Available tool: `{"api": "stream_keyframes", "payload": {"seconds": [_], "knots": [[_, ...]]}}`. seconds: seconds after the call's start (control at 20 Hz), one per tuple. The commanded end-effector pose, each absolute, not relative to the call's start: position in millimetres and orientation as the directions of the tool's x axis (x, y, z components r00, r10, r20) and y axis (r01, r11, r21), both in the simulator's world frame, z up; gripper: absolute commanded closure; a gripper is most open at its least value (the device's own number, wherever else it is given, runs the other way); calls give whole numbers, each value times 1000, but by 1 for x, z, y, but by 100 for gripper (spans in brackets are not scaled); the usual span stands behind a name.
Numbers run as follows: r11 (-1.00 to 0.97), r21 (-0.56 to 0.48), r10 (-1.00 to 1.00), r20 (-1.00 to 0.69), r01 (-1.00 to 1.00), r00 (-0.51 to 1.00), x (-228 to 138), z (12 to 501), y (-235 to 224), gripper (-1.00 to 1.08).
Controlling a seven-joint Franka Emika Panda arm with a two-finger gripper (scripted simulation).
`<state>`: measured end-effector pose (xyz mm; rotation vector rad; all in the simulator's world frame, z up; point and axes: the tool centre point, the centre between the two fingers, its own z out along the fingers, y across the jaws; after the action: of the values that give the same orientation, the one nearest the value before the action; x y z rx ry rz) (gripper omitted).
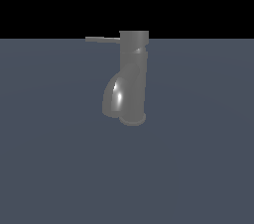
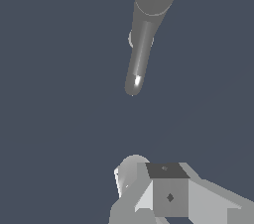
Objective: Turn on the faucet by rotating a designated handle.
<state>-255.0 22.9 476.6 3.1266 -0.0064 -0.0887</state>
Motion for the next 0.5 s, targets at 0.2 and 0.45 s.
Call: {"api": "stream_keyframes", "payload": {"seconds": [0.2, 0.45], "knots": [[-996, 10, -85, -54, -85, 995, -238, 475, 25, 108], [-984, 6, -180, -51, -180, 982, -219, 473, 28, 108]]}}
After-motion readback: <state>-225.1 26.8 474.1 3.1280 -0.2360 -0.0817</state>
